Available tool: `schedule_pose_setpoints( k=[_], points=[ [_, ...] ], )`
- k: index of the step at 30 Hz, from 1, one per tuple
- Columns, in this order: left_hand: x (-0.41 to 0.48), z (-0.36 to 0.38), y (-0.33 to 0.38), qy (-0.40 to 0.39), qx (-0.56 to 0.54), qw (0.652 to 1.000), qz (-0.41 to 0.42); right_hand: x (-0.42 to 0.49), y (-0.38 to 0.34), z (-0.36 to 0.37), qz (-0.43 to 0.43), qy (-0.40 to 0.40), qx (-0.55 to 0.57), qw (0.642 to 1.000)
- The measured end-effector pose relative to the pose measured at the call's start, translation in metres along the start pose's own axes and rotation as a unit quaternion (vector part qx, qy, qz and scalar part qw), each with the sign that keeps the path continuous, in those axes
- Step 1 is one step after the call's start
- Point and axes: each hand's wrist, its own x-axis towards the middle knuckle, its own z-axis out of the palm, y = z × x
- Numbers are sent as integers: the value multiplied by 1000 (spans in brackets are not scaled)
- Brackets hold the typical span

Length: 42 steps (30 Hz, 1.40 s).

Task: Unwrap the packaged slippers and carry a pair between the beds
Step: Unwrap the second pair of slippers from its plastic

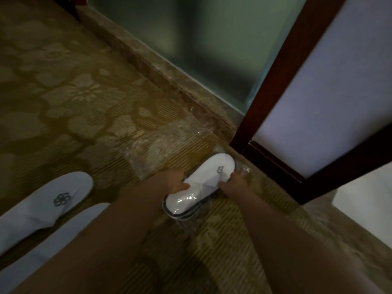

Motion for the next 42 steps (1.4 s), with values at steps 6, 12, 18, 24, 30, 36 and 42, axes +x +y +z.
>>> schedule_pose_setpoints(
  k=[6, 12, 18, 24, 30, 36, 42],
  points=[
    [19, 15, 13, -13, -47, 998, -47, 5, 19, -6, -38, -106, 113, 987],
    [28, 29, 19, -17, -119, 988, -94, 6, 22, -5, 33, -217, 160, 962],
    [46, 44, 19, -48, -321, 940, -102, 8, 18, -3, 57, -197, 157, 966],
    [34, 30, 31, -27, -404, 908, -108, 2, 22, -13, 87, -172, 220, 956],
    [15, -3, 25, -46, -379, 920, -93, 3, 14, -17, 64, -86, 247, 963],
    [-35, -40, 7, -10, -433, 900, -50, -10, -14, -31, 25, 30, 317, 948],
    [-97, -73, -35, -43, -488, 871, -41, -40, -66, -31, 21, -31, 327, 944]
  ],
)
